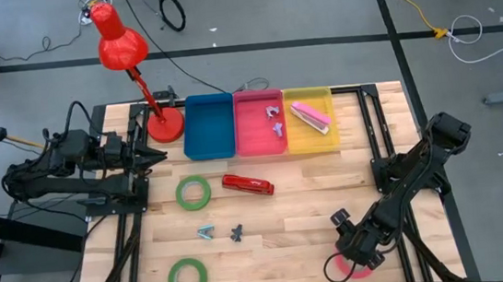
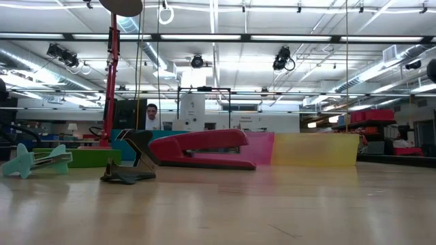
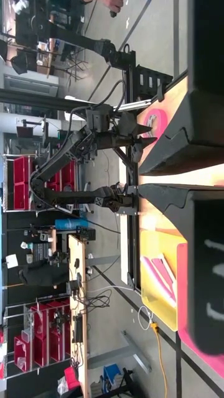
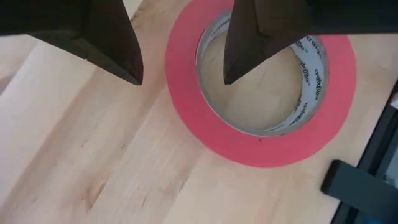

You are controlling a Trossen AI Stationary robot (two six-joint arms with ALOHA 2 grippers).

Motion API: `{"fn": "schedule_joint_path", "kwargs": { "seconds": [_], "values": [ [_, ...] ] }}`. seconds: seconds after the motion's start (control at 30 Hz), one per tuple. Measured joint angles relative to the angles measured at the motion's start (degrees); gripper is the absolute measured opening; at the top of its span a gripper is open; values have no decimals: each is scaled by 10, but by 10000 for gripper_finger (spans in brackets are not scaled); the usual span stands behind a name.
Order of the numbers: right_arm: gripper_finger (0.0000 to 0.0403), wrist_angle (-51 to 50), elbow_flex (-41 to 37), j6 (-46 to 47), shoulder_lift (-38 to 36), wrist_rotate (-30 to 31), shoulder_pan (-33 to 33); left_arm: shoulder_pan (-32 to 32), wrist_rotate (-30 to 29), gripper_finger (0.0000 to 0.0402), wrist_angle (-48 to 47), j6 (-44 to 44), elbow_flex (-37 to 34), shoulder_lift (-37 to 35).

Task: Pick and place Stapler, Stapler remover, tape
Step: Put the pink tape into the blue bin

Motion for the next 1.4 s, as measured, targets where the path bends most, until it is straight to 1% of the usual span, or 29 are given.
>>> {"fn": "schedule_joint_path", "kwargs": {
  "seconds": [0.27,0.47,0.6,0.87,0.97,1.07,1.2,1.4],
  "values": [
    [224,8,0,-5,49,-5,0,0,0,35,0,0,0,0],
    [221,8,-1,-6,53,-1,0,0,0,35,0,0,0,0],
    [197,6,-1,-6,53,-4,0,0,0,35,0,0,0,0],
    [111,6,-1,-10,53,-17,-1,0,0,35,0,0,0,0],
    [87,6,0,-10,52,-19,-1,0,0,35,0,0,0,0],
    [77,5,0,-10,49,-28,-4,0,0,35,0,0,0,0],
    [78,-6,20,-10,36,-52,-18,0,0,35,0,0,0,0],
    [78,-25,68,-47,15,-28,-59,0,0,35,0,0,0,0]
  ]
}}
